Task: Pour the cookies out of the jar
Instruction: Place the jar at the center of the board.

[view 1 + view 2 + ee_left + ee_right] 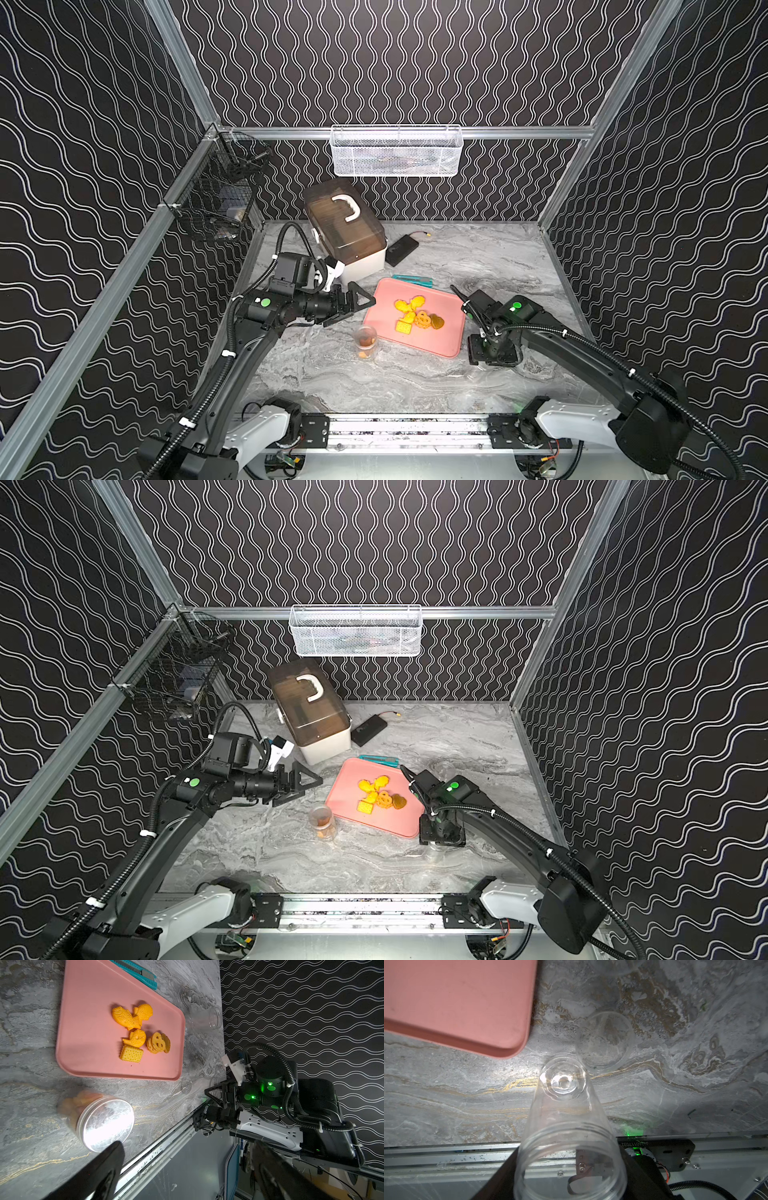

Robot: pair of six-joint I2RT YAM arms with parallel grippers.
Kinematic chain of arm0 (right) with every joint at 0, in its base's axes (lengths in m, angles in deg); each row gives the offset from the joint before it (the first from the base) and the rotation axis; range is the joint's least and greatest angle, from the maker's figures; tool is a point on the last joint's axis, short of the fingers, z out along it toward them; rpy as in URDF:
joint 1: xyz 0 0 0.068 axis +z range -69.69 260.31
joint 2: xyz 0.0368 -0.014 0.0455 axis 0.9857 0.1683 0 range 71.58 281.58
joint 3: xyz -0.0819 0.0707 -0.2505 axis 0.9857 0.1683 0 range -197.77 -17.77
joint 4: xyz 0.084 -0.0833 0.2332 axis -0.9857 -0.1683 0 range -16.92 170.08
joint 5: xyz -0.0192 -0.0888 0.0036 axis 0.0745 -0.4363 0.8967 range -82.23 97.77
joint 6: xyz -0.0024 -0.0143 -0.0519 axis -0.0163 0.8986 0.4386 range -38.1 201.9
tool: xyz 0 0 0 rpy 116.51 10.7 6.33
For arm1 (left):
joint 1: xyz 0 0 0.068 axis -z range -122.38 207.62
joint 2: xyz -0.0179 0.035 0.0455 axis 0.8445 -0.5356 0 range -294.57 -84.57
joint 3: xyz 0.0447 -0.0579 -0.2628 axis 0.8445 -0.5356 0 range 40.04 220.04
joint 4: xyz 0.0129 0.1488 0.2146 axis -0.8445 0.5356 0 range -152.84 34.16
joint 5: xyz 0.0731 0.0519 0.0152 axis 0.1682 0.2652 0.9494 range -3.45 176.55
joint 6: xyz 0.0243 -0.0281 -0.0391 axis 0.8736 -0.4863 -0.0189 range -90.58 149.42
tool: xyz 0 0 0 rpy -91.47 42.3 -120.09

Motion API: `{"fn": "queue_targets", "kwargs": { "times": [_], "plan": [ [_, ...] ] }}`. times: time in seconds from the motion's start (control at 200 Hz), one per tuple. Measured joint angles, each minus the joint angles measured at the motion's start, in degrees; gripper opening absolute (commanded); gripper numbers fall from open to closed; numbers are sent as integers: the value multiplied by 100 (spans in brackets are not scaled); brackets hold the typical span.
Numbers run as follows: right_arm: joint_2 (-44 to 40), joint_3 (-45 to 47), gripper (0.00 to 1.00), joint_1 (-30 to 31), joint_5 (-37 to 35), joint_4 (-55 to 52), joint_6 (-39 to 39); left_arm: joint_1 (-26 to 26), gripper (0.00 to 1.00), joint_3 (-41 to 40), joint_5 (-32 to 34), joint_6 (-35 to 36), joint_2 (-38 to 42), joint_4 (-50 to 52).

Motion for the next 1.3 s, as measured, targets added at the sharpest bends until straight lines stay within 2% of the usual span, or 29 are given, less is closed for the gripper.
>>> {"fn": "queue_targets", "kwargs": {
  "times": [0.235, 0.36, 1.046, 1.301],
  "plan": [
    [-31, 2, 84, 4, -20, -13, 0, 0, 99, 7, 2, 28, -24, 15],
    [-61, 2, 100, 4, -17, -13, -2, 0, 99, 13, 2, 28, -59, 13],
    [-911, -249, 100, 4, -11, -96, 31, 0, 99, 136, 210, 26, -243, -2],
    [-1086, -802, 100, 4, 26, -136, 157, 0, 99, 372, 326, 166, -254, 59]
  ]
}}
